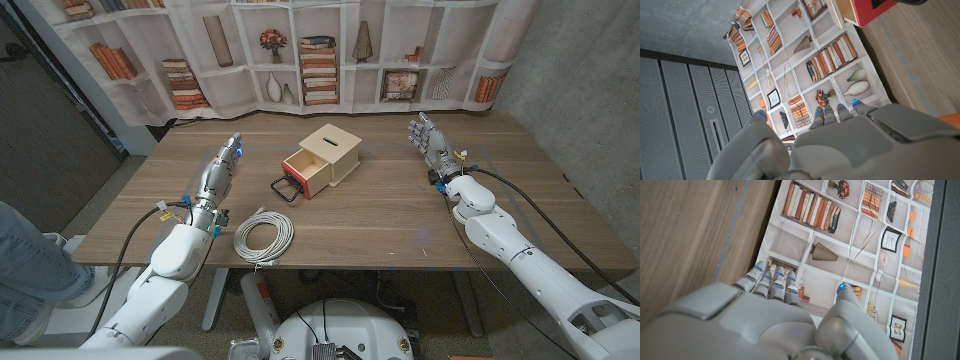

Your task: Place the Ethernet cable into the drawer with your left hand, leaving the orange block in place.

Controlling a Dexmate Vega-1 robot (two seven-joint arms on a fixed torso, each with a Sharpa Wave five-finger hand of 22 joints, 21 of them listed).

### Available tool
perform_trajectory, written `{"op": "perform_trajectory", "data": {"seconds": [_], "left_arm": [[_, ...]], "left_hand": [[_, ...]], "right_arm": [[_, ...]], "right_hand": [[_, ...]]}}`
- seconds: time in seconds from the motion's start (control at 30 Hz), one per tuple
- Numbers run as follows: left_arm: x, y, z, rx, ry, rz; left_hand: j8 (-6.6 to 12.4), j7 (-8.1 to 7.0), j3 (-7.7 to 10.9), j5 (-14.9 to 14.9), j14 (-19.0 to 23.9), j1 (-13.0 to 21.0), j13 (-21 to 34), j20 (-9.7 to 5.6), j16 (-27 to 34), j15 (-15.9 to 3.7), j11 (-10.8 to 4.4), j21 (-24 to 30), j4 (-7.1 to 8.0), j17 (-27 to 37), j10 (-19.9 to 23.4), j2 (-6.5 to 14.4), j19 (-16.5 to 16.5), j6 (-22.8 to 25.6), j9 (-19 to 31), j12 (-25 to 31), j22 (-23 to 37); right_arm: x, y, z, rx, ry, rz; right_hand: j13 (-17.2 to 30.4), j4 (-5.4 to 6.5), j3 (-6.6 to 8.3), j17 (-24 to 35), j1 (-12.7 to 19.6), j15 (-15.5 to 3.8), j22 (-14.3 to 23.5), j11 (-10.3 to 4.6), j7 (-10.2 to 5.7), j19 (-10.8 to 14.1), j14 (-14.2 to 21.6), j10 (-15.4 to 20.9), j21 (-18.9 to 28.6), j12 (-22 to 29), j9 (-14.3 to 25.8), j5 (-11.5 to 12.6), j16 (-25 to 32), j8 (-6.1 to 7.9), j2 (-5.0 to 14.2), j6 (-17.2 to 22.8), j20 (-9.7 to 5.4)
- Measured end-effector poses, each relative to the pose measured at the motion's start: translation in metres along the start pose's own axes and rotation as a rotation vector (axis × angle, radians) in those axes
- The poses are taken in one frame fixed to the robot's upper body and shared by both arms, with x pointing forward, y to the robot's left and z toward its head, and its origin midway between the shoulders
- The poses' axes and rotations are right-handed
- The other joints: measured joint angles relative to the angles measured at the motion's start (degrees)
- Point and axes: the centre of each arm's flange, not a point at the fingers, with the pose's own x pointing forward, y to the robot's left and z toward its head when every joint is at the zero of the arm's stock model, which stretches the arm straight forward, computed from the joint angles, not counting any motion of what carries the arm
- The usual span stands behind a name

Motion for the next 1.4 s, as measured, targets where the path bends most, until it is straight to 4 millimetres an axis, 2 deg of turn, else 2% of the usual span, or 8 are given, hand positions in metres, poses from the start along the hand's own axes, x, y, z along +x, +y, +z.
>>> {"op": "perform_trajectory", "data": {"seconds": [0.13,0.93,1.4], "left_arm": [[-0.002,0.000,0.001,0.001,-0.007,0.003],[-0.017,-0.011,0.006,0.051,-0.020,-0.003],[-0.020,-0.019,0.009,0.075,-0.027,-0.022]], "left_hand": [[0.00,0.08,0.00,0.0,-0.1,0.0,0.0,0.00,0.0,-0.08,-0.09,0.0,0.01,0.0,0.1,0.0,0.0,0.1,0.0,0.0,0.0],[0.00,-0.59,-0.13,0.0,-0.2,0.2,0.0,0.00,0.0,-0.20,-0.20,0.0,-0.13,0.0,0.6,0.2,0.0,0.8,0.0,0.0,0.0],[0.00,-0.21,-0.37,0.0,0.0,0.2,0.0,0.00,0.0,-0.40,-0.41,0.0,-0.36,0.0,0.8,0.2,0.0,1.2,0.0,0.0,0.0]], "right_arm": [[0.001,0.000,0.000,0.001,-0.002,0.000],[0.006,0.001,-0.001,0.012,-0.012,0.004],[0.005,-0.003,-0.001,0.015,-0.013,-0.002]], "right_hand": [[0.0,-0.01,-0.01,0.0,0.0,-0.04,0.0,-0.39,0.02,0.2,0.4,0.4,0.0,0.0,-0.1,0.0,0.0,0.00,0.00,0.6,0.20],[0.0,-0.29,-0.30,0.0,0.3,-0.04,0.0,-0.40,0.01,0.2,0.4,0.4,-0.4,0.0,-0.1,0.0,0.0,0.00,0.31,0.6,0.21],[0.0,-0.32,-0.32,0.0,0.3,-0.04,0.0,-0.20,0.01,0.2,0.4,0.6,-0.6,0.0,0.1,0.0,0.0,0.00,0.30,0.6,0.21]]}}
